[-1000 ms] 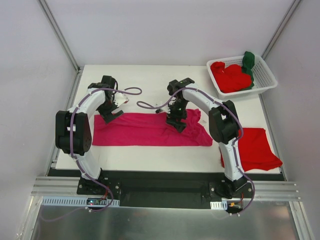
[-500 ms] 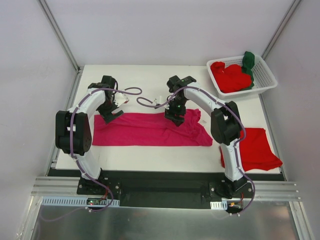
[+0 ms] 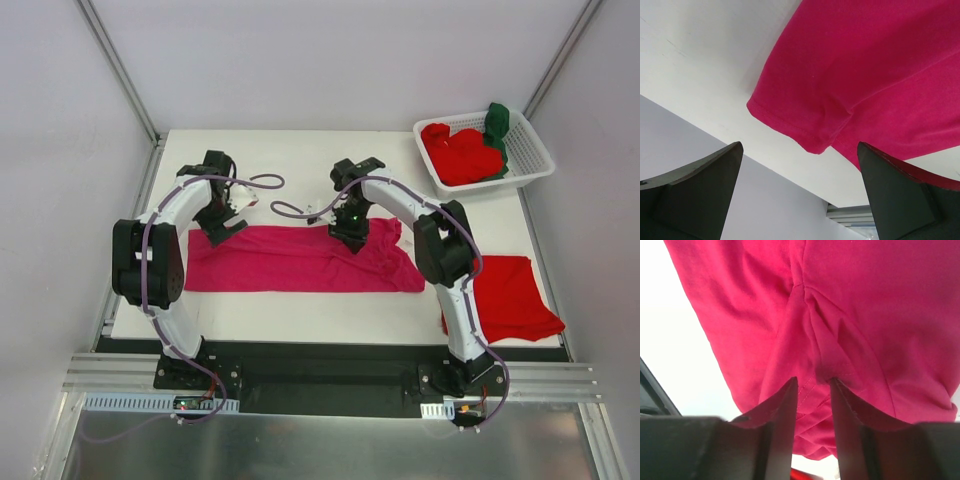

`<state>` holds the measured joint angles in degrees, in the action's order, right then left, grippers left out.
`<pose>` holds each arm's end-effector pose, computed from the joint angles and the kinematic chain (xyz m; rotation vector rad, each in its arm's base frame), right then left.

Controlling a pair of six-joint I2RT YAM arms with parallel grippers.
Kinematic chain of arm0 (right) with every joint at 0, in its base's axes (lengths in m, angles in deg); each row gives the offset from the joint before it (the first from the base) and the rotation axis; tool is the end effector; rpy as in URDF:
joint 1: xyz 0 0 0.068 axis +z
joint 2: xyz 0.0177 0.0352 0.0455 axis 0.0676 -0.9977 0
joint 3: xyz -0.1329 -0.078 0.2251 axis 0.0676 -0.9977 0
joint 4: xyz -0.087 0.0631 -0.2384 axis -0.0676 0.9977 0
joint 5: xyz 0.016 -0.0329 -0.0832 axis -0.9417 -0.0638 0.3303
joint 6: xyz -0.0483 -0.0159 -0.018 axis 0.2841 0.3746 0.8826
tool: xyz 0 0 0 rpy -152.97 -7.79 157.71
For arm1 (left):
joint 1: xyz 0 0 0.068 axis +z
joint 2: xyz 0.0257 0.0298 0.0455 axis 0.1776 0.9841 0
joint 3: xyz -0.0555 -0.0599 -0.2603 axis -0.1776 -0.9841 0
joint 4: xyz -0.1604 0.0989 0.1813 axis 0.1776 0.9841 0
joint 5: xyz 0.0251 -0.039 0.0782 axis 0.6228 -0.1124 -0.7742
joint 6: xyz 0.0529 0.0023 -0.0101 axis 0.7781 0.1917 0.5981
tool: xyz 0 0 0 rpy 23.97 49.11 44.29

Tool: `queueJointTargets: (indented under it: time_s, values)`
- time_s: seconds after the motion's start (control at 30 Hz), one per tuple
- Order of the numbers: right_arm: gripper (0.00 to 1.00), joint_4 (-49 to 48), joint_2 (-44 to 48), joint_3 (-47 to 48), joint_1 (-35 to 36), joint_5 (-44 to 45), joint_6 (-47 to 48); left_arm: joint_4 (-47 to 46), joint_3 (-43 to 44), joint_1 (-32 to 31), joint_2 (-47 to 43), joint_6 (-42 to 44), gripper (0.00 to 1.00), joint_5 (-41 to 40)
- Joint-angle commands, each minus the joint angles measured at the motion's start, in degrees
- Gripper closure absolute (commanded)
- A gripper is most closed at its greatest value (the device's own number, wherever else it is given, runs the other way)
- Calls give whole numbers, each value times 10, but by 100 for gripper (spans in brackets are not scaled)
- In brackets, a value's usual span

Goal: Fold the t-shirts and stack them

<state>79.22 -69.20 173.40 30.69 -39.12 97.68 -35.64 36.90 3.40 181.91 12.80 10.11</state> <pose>0.3588 0.2608 0.1936 -2.3238 1.7733 0.4060 0.3556 -0.0370 0.2217 1.2559 2.5529 0.3811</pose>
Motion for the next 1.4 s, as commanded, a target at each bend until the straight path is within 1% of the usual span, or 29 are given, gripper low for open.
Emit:
queueJointTargets:
  time_s: [0.0,0.07,0.1,0.13,0.27,0.4,0.63,0.83,1.13,1.37]
  values:
    - [82,-10,5,17,7,4,-2,15,22,-6,5,-1,1,14]
    - [87,-10,10,19,7,3,-3,14,22,-6,5,1,1,14]
    - [95,-12,12,17,8,4,-2,14,22,-6,5,0,1,13]
    - [99,-14,14,15,9,6,-2,15,22,-6,5,1,1,13]
    - [99,-12,19,17,9,9,-2,14,22,-7,5,1,0,12]
    - [99,24,37,38,12,-5,-5,14,23,-8,5,2,1,12]
    - [99,119,62,63,23,-79,-4,14,31,-9,12,2,1,12]
    - [99,172,63,48,37,-138,16,14,36,-12,14,5,1,8]
    - [99,193,70,20,65,-192,29,15,31,-13,6,13,1,0]
    - [99,186,77,-14,83,-194,21,14,31,-13,5,14,1,4]
